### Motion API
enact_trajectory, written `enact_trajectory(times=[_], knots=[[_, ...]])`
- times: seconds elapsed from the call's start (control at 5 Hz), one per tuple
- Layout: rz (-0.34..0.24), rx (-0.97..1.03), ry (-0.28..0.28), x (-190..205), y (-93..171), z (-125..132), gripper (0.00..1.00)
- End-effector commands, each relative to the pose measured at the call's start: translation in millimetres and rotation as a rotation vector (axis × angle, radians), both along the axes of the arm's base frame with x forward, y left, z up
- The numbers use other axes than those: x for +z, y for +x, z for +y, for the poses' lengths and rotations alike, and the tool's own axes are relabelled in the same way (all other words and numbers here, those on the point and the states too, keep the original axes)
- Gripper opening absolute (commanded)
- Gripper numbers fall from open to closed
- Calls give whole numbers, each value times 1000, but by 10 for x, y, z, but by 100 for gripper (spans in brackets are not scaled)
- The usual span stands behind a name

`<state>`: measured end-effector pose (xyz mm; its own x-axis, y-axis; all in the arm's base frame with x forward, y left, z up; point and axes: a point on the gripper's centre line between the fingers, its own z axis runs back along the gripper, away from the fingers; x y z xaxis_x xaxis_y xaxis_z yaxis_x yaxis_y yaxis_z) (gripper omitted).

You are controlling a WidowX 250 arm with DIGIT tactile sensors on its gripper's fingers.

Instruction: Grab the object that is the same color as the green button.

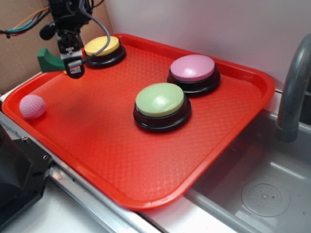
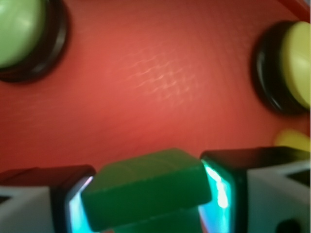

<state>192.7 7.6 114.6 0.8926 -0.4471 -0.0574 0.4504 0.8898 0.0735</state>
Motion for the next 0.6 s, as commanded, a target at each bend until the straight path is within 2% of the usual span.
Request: enact_trajectory(times=[0.0,0.2,0.4], knots=[[-76,263,3,606,-74,-362,0],[-84,274,-10,592,-51,-272,0],[-82,312,21,552,1,-178,0]])
